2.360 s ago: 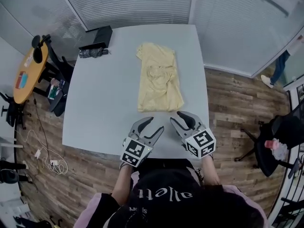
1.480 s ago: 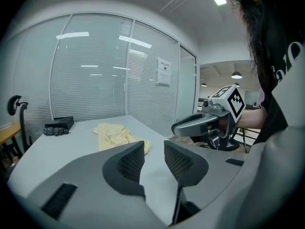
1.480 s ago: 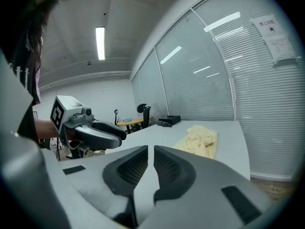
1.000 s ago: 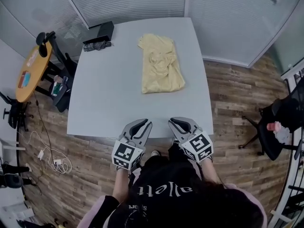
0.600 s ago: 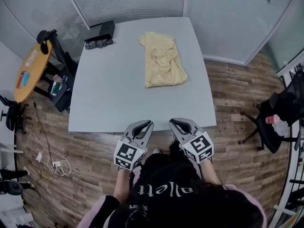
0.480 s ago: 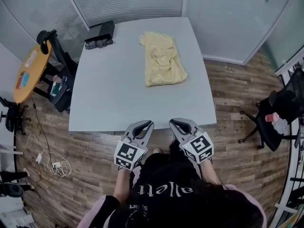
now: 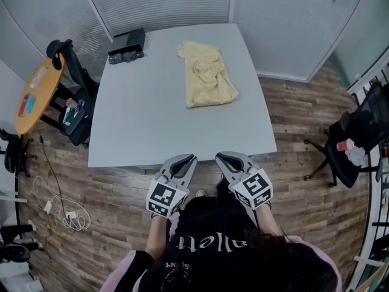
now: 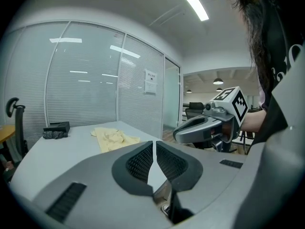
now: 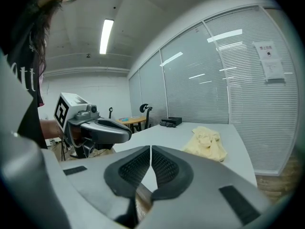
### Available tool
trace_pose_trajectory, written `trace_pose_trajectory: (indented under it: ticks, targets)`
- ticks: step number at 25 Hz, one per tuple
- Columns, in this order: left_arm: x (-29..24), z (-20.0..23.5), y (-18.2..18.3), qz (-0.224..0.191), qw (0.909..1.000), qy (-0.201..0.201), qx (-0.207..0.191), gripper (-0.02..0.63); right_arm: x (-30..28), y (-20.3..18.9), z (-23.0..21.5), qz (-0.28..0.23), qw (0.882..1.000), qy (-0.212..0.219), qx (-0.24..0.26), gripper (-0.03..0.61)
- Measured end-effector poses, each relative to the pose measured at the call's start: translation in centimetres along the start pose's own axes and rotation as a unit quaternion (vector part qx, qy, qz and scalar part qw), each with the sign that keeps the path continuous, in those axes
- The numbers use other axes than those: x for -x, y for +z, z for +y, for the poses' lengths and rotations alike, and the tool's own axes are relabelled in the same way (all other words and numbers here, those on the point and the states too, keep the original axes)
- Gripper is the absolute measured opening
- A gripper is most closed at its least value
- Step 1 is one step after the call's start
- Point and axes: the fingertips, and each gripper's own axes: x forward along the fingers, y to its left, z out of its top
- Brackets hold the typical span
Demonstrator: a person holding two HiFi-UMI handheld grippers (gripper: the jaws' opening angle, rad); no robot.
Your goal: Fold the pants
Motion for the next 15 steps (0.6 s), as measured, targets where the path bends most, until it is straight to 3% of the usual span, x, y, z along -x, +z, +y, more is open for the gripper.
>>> trace_pose_trajectory:
  ticks: [15]
  targets:
    - [2.1,0.4,-0.7,-0.015,0.9998,-0.002,0.013,0.043,-1.2,-0.2,2.4,0.008,1.000,0.010,0.009,0.028]
